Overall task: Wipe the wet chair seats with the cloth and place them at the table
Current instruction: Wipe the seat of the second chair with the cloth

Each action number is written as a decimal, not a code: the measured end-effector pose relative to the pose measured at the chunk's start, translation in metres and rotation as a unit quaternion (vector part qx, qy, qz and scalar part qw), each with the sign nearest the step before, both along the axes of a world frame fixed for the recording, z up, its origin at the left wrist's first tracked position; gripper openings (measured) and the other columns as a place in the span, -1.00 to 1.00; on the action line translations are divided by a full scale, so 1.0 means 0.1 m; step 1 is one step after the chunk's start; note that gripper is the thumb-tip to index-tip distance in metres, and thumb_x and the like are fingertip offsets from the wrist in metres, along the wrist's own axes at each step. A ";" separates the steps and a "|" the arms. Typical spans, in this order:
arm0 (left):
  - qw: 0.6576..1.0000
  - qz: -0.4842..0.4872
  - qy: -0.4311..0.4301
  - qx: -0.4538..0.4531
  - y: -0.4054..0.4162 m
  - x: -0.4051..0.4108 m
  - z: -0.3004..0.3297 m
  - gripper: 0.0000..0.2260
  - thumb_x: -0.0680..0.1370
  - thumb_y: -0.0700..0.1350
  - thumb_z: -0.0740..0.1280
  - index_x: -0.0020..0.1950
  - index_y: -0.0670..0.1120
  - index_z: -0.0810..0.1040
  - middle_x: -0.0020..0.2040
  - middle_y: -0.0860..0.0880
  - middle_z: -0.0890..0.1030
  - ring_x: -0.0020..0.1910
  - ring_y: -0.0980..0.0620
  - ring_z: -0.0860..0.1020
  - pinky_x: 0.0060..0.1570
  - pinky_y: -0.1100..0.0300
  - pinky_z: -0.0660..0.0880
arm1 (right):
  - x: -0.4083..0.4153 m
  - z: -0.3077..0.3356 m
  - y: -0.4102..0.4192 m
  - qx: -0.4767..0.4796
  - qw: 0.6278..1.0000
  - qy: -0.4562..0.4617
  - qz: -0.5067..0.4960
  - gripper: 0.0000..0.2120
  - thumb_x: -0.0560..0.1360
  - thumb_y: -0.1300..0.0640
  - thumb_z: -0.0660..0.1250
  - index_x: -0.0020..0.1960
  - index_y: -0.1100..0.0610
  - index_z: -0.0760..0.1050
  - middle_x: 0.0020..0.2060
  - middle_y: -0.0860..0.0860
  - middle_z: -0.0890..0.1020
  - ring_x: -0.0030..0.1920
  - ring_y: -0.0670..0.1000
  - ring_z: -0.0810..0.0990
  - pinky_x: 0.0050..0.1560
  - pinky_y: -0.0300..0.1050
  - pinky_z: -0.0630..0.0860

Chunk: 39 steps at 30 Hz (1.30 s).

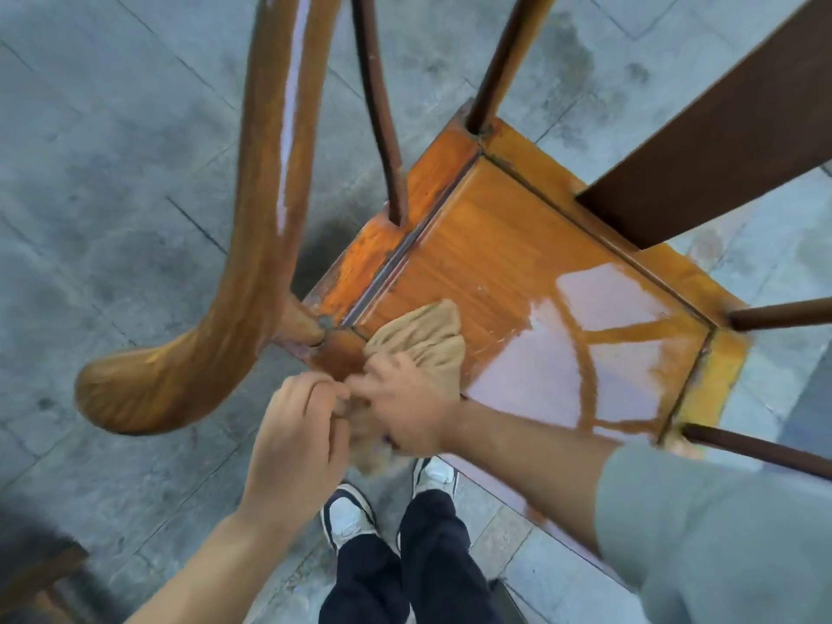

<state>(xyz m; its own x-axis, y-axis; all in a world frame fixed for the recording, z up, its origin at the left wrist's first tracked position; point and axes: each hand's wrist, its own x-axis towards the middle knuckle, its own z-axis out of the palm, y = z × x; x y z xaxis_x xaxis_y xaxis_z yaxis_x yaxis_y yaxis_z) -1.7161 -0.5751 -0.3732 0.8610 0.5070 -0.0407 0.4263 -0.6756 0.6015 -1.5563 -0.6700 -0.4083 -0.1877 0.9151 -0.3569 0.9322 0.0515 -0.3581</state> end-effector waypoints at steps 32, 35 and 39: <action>0.851 -0.475 0.136 0.176 -0.24 2.15 -0.47 -0.55 0.62 -0.08 0.17 0.51 -0.16 0.32 0.55 -0.21 0.24 0.55 -0.20 0.14 0.51 -0.18 0.11 | -0.88 -0.18 -1.75 0.057 0.845 0.002 -0.532 -0.57 0.39 0.11 0.46 0.23 -0.14 0.63 0.25 0.07 0.55 0.19 0.27 0.54 0.19 0.24 0.48; 0.841 -0.491 0.140 0.178 -0.15 1.99 -0.51 -0.52 0.62 -0.10 0.19 0.54 -0.14 0.28 0.58 -0.21 0.17 0.57 -0.19 0.09 0.52 -0.19 0.08 | -1.00 -0.10 -2.14 0.015 0.590 -0.042 -0.806 -0.40 0.29 0.21 0.37 0.34 0.01 0.58 0.25 0.23 0.52 0.20 0.40 0.50 0.30 0.37 0.40; 0.849 -0.476 0.152 0.172 -0.09 1.81 -0.53 -0.49 0.64 -0.09 0.14 0.59 -0.11 0.17 0.63 -0.14 0.04 0.60 -0.12 -0.03 0.55 -0.14 0.00 | -0.48 -0.10 -1.77 -0.024 0.071 -0.018 -0.997 -0.35 0.49 0.13 0.32 0.56 -0.04 0.28 0.54 0.21 0.20 0.29 0.33 0.40 0.36 0.17 0.30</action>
<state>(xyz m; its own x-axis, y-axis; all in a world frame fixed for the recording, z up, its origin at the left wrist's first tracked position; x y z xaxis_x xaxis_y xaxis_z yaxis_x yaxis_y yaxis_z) -1.5347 -0.5837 -0.4261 0.8639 -0.3853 -0.3243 -0.3104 -0.9145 0.2596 -1.6041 -0.8474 -0.4181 0.2994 -0.8930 -0.3360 -0.9308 -0.1960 -0.3085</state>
